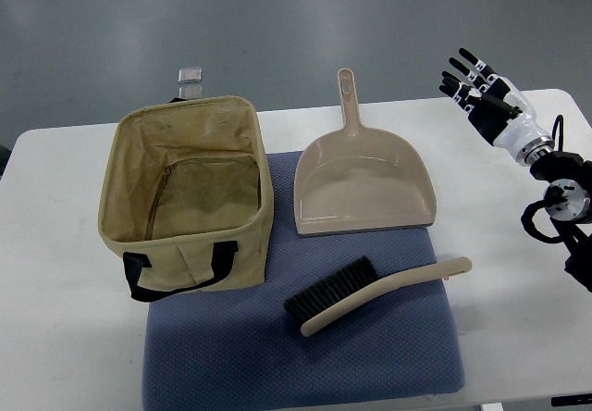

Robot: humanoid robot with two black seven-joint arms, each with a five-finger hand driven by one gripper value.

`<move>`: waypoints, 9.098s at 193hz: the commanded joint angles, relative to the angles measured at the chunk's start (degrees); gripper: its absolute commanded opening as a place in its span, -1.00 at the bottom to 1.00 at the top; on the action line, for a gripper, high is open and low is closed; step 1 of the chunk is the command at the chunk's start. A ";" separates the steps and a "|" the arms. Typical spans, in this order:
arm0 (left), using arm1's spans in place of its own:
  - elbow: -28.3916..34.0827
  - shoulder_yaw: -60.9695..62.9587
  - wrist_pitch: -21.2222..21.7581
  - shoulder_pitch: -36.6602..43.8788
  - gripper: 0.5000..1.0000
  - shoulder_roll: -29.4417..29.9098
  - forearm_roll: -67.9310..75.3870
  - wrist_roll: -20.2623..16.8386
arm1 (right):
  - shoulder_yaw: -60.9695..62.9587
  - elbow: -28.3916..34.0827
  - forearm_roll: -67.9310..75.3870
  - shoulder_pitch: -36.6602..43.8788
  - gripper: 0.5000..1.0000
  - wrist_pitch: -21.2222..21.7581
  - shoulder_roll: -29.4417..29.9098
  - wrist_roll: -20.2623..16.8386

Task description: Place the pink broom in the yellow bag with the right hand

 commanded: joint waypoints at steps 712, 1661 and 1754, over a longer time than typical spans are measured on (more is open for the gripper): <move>-0.08 -0.04 0.18 0.18 1.00 0.00 0.09 -0.17 | -48.69 34.98 -36.04 10.63 0.69 -6.85 -30.77 17.32; -0.08 -0.04 0.18 0.18 1.00 0.00 0.09 -0.17 | -63.37 29.09 -60.65 47.19 0.57 -30.85 -5.98 5.80; -0.08 -0.04 0.18 0.18 1.00 0.00 0.09 -0.17 | -33.23 27.43 -46.50 28.30 0.57 -17.05 -15.21 5.45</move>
